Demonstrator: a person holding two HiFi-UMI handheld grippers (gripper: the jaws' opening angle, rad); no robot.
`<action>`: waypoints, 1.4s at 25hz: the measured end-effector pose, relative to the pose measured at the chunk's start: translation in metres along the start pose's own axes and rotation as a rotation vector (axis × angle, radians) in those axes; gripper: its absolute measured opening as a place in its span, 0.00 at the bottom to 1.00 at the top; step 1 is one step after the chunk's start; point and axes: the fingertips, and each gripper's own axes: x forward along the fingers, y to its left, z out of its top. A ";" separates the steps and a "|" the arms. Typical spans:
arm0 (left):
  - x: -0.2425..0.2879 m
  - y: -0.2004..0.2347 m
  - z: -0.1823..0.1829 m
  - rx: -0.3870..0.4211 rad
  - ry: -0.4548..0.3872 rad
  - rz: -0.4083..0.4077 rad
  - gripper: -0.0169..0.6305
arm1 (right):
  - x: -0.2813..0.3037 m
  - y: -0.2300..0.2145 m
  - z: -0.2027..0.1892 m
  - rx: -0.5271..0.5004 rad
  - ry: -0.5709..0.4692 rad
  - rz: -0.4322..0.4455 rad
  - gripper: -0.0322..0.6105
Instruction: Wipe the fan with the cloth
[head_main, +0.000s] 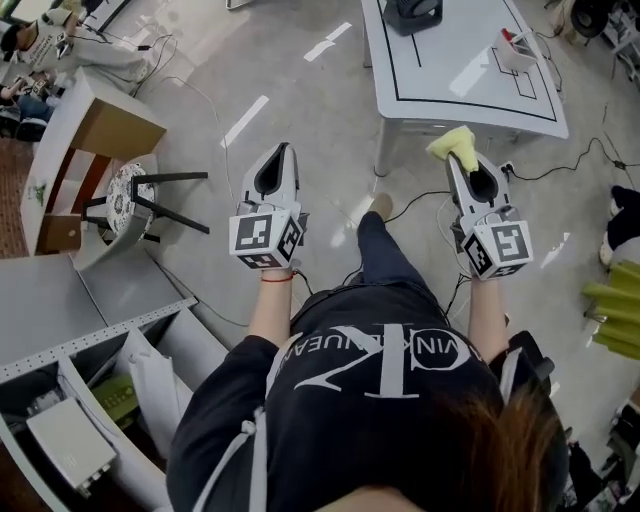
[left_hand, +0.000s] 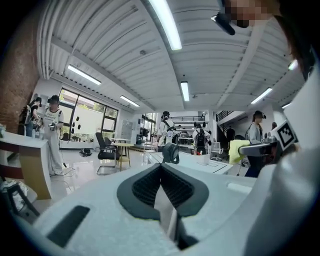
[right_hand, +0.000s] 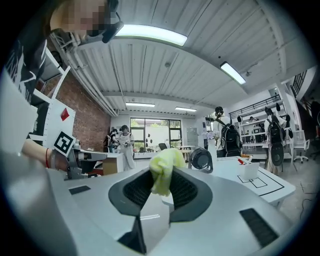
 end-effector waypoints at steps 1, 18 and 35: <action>0.015 0.000 0.000 -0.006 0.004 -0.014 0.04 | 0.008 -0.007 0.000 -0.003 0.005 -0.007 0.19; 0.227 -0.013 0.010 0.002 0.090 -0.228 0.04 | 0.126 -0.128 -0.011 0.060 0.075 -0.122 0.19; 0.352 -0.048 0.004 0.050 0.162 -0.368 0.04 | 0.213 -0.168 -0.034 0.112 0.100 -0.074 0.19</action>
